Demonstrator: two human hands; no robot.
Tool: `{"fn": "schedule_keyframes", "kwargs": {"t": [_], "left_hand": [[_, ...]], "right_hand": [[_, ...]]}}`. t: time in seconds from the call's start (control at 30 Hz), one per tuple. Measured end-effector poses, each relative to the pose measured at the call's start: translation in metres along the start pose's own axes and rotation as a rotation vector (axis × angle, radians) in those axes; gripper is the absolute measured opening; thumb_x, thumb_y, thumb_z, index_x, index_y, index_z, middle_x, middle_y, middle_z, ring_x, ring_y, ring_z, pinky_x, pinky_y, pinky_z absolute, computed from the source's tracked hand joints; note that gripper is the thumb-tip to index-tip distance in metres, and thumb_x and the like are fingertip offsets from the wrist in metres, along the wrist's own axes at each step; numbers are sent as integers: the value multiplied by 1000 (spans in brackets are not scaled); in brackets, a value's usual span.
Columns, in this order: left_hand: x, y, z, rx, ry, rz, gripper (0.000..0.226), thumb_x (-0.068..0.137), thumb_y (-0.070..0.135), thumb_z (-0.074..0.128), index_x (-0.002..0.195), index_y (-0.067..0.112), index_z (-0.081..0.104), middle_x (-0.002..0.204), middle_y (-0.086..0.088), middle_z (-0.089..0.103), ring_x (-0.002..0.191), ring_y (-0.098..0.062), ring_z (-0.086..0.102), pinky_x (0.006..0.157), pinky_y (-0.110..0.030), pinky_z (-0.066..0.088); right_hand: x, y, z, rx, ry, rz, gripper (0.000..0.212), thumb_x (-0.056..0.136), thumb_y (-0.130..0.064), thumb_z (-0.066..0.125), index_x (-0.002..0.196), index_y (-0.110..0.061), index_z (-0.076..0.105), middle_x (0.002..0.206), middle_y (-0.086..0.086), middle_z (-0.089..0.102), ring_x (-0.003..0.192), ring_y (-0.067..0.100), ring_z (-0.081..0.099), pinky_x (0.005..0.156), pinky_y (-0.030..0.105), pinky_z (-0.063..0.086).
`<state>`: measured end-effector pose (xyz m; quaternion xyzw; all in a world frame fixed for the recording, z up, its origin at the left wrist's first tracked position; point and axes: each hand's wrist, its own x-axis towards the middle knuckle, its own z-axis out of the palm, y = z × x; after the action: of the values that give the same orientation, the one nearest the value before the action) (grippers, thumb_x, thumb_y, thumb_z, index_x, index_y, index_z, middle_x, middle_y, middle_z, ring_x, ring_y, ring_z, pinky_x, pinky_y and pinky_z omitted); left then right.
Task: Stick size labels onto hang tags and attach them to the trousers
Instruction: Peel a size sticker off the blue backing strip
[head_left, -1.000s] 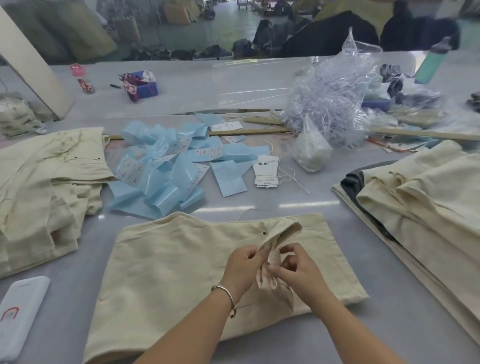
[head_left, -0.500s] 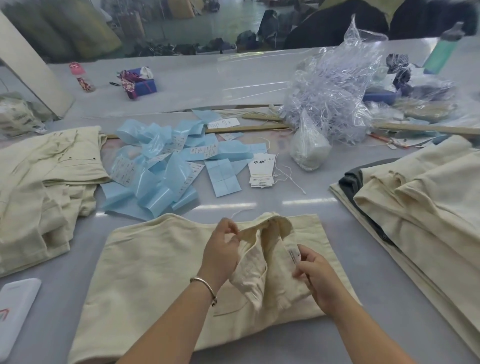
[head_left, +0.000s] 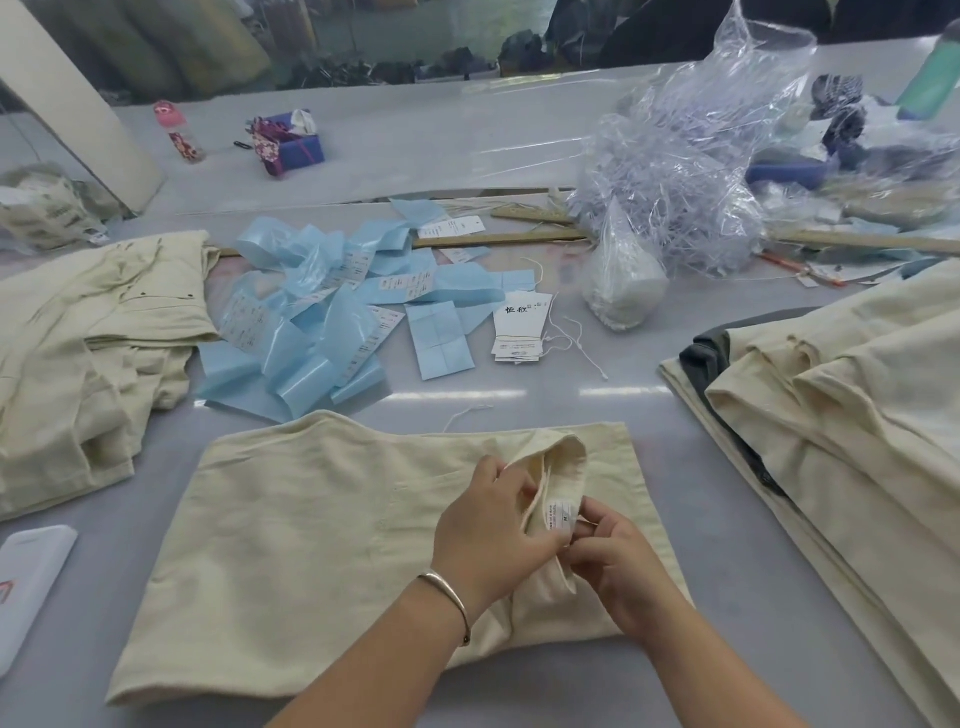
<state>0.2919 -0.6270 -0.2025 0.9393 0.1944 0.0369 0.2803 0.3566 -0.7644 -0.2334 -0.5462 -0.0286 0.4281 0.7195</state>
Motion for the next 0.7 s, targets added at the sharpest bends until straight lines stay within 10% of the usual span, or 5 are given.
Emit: {"fn": "schedule_keyframes", "kwargs": {"t": [0.37,0.53,0.7], "left_hand": [[-1,2,12,-70,28,-55,42,67,54,73,97,38,49,104,18,38,86,-1,50,71,-18,40],[-6,-14,0,-477,1,-57,21,83,49,68,86,29,71,112,19,49,107,10,49,84,-12,38],[1,-82,-47,-593,253,-279,28,77,50,62,79,25,76,104,16,60,103,2,57,89,-16,43]], "right_hand": [[1,-9,-15,-59,-123,33,46,70,21,45,100,-4,70,88,21,68,75,25,62,68,29,49],[17,-37,-38,-269,245,-127,20,78,15,52,77,-4,56,69,10,60,63,20,52,62,28,44],[43,-63,-19,-339,254,-247,19,82,14,53,74,-3,56,67,13,58,62,23,51,54,18,46]]}}
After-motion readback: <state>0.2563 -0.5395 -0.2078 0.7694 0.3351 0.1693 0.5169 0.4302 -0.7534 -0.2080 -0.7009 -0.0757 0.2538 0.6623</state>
